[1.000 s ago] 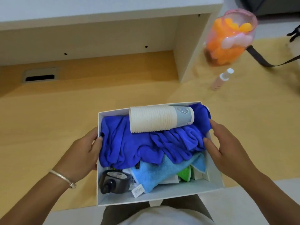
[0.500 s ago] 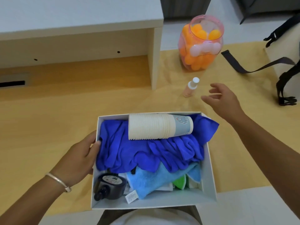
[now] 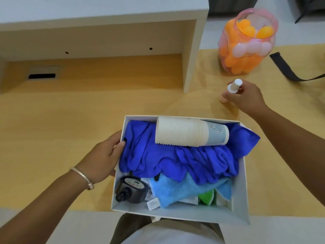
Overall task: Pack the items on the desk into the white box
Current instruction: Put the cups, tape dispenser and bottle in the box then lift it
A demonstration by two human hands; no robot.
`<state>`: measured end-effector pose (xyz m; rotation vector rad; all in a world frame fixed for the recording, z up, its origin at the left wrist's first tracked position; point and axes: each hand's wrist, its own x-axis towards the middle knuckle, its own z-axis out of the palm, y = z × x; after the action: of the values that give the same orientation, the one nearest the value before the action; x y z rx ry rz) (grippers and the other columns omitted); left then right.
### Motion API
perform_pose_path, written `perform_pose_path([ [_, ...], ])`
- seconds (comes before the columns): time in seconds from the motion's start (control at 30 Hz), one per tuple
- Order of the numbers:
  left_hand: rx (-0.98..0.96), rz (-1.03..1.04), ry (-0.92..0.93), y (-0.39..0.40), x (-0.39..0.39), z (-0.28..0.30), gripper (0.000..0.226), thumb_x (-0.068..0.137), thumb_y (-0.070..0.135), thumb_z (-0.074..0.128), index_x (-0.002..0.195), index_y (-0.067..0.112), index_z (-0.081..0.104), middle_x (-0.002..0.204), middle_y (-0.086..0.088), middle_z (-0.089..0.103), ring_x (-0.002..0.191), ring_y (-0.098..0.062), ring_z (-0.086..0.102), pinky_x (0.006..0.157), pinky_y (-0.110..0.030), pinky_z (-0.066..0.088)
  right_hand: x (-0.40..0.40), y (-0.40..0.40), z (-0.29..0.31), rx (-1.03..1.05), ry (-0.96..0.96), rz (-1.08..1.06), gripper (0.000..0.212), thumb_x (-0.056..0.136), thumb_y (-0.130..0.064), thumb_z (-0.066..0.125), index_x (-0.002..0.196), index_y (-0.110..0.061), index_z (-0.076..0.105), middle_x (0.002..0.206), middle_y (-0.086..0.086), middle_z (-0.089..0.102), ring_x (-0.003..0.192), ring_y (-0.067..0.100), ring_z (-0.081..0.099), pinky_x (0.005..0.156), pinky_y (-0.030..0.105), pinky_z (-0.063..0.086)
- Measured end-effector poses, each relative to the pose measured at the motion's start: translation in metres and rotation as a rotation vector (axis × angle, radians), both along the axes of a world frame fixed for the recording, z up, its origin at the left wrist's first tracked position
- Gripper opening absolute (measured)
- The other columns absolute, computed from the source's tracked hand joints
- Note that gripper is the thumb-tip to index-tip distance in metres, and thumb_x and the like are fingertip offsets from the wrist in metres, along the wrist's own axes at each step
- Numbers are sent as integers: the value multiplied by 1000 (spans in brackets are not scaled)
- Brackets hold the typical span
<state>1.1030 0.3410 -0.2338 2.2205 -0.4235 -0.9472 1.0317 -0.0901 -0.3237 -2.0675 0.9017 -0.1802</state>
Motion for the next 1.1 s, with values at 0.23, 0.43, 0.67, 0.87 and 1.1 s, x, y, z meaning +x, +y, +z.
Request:
perform_pose_path([
  [0.23,-70,-59,-86,6,0,-11,32,101,32,35,126,44,49,100,13,66,76,-8,67,48,-28,54,-44,34,88,-157,-162,-76,27,76,-30,73,99,-18,65,103,4,68,91,13,63,76,18,46],
  [0.43,-135,-215,-336,14,3,-14,31,99,27,36,127,34,47,108,8,66,91,-16,63,76,-36,50,-99,118,157,-132,-281,-69,36,79,-22,75,111,-18,60,102,-1,67,83,-2,60,69,8,44],
  [0.67,-206,-252,-342,25,-2,-16,35,97,18,41,130,28,46,110,5,63,68,-1,60,64,-29,42,-113,249,137,139,-292,76,37,71,-17,83,97,-26,60,82,-19,66,73,-3,62,65,12,47],
  [0.87,-137,-299,-400,33,-9,-19,35,97,24,39,132,25,43,114,-1,62,93,-24,61,80,-45,49,-94,306,93,103,-223,309,34,76,-19,80,104,-22,62,97,-11,66,93,7,64,79,23,54],
  [1.1,-122,-281,-395,40,-18,-18,39,97,24,40,137,22,41,115,-5,62,94,-27,60,82,-45,48,-88,304,77,76,-98,464,51,81,-14,74,126,-26,56,118,-10,61,108,2,57,93,25,50],
])
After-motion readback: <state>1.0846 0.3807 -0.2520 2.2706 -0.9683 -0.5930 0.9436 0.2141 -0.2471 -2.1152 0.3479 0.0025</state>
